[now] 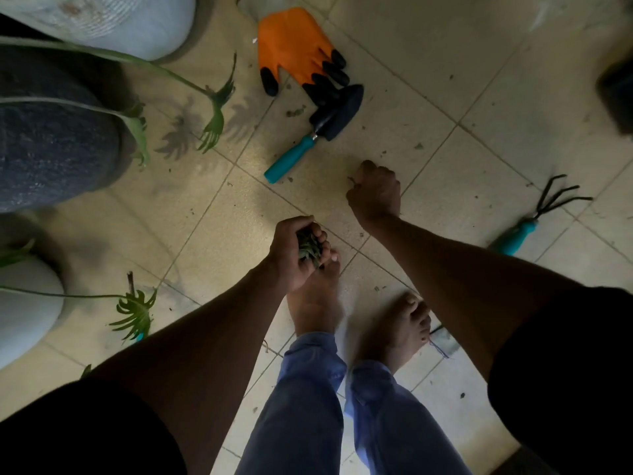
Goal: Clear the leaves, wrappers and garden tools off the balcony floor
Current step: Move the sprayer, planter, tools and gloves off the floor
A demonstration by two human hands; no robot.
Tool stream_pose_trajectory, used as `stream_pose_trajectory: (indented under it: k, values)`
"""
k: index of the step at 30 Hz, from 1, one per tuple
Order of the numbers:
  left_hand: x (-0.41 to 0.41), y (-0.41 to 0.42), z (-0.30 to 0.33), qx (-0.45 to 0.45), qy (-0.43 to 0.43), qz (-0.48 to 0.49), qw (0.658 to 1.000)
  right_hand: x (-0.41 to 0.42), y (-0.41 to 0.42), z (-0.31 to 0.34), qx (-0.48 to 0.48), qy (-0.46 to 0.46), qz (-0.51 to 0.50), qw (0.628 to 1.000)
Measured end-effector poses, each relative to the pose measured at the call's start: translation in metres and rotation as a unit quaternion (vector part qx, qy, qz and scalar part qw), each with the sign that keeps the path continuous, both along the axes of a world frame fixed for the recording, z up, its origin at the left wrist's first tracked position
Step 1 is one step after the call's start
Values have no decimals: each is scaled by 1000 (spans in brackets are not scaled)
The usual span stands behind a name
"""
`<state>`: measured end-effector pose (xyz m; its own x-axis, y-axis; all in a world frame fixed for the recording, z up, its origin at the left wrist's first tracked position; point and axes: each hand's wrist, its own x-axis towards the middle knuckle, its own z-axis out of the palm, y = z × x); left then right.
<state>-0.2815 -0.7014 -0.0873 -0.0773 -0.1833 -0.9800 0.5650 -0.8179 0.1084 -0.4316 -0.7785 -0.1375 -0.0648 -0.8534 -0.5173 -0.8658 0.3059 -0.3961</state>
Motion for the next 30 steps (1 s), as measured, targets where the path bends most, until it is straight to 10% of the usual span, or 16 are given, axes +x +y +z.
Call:
stream_pose_trajectory:
  k: [9, 18, 30]
  values:
    - [-14, 13, 47, 0, -14, 106, 994, 6, 31, 122, 62, -227, -200, 951]
    - [-42, 54, 148, -1, -12, 189, 982, 5, 98, 255, 68, -176, -26, 982]
    - [13, 181, 268, -50, 17, 473, 879, 71, 175, 359, -56, -141, 244, 958]
